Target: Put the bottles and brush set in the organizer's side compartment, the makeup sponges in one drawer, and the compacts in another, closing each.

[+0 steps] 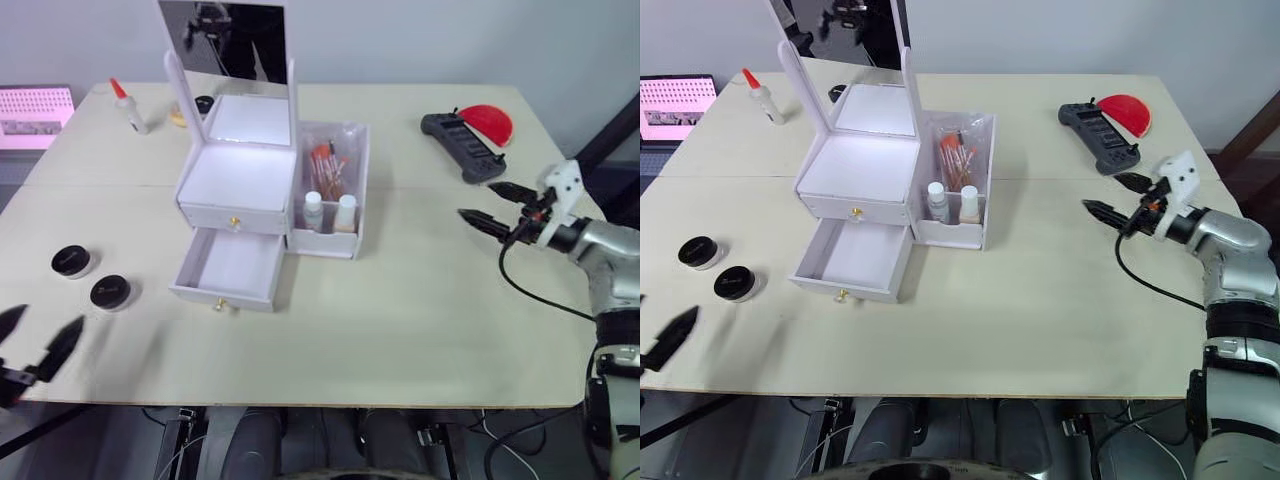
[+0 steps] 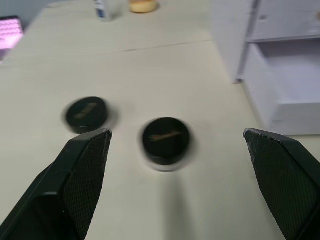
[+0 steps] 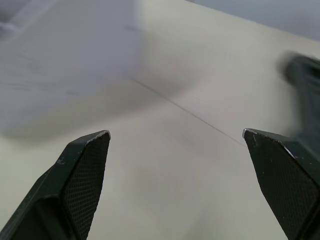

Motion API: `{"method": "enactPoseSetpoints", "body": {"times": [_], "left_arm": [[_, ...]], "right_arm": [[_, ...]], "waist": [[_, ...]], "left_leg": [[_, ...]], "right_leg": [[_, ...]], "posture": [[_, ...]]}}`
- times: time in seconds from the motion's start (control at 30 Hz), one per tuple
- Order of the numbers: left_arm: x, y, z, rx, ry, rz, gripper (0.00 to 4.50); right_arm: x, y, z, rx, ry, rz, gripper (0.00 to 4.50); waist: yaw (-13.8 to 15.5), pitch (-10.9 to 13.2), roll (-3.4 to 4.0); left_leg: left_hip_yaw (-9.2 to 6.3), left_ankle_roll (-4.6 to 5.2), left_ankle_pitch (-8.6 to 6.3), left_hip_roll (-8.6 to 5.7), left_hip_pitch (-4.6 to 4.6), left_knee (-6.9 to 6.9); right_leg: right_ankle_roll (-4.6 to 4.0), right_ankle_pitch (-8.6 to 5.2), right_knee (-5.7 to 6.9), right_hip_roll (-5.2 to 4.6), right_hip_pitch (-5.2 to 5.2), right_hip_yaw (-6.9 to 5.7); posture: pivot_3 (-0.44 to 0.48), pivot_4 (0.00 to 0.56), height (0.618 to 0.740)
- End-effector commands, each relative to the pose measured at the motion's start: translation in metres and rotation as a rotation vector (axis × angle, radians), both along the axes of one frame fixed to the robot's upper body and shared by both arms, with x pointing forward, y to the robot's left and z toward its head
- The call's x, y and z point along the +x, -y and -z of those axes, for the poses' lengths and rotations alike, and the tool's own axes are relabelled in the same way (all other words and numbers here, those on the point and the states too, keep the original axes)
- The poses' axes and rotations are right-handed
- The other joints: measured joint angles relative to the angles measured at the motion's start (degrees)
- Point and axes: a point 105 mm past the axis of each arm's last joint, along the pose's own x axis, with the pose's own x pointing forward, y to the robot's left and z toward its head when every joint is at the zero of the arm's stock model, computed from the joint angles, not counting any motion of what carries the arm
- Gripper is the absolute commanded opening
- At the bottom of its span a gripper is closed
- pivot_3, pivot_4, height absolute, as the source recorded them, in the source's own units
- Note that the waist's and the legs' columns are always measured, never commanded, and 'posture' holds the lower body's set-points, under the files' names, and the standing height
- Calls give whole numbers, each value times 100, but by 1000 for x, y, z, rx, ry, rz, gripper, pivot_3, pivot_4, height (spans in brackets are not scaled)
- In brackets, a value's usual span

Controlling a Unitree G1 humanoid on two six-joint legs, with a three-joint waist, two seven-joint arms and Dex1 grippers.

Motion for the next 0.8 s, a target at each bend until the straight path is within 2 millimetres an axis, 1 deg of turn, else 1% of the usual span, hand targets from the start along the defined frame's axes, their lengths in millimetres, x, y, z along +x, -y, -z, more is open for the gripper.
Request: {"method": "enactPoseSetpoints", "body": {"times": [0.03,0.17,0.27,0.37,0.43,0.5,0.57,0.67,0.73,0.8], "left_arm": [[-2,-6,-11,46,14,2,4452],[-6,-20,-8,63,-8,-17,4452],[-4,-22,-9,65,-3,-16,4452],[-3,-23,-9,64,0,-14,4452],[-3,-24,-9,66,3,-14,4452],[-3,-23,-11,63,11,-11,4452],[-3,-18,-12,61,9,12,4452],[-5,-8,-8,30,-14,45,4452],[-6,-4,-6,33,-26,42,4452],[-6,-2,-1,20,-37,7,4452]], "right_arm": [[-2,16,-4,-26,35,55,4500],[-5,19,0,19,34,62,4500],[-5,15,4,9,34,53,4500],[-3,13,2,12,41,45,4500],[-1,8,-4,26,52,23,4500],[1,-6,-14,61,52,-47,4500],[-1,-27,-24,95,35,-150,4500],[-12,-68,-37,63,-10,-363,4500],[-25,-94,-44,-18,-35,-497,4500],[-40,-129,-69,-56,-35,-653,4500]], "waist": [[-14,0,1],[-93,0,2],[-137,0,2],[-146,0,2],[-144,1,2],[-143,1,2],[-143,1,3],[-144,2,4],[-133,2,4],[-132,4,8]], "left_leg": [[1,0,0,0,0,0],[2,0,0,1,15,-2],[2,0,0,6,32,-7],[2,-1,0,8,51,-12],[3,-1,0,8,55,-14],[3,-1,0,9,56,-15],[3,-1,0,9,57,-16],[3,-1,0,12,58,-18],[3,-1,-1,14,60,-22],[3,-1,-1,15,60,-26]], "right_leg": [[0,0,0,0,1,0],[0,0,8,1,8,2],[1,-1,8,5,22,1],[1,-1,7,5,35,2],[1,-1,7,5,38,3],[1,-1,7,5,38,3],[1,-1,8,5,38,4],[1,-1,8,6,37,4],[2,-2,7,7,37,4],[2,-2,7,6,34,4]], "posture": [[0,150,740],[0,150,740],[0,150,740],[0,150,740],[0,150,740],[0,150,740],[0,150,740],[0,150,740],[0,150,740],[0,150,740]]}}
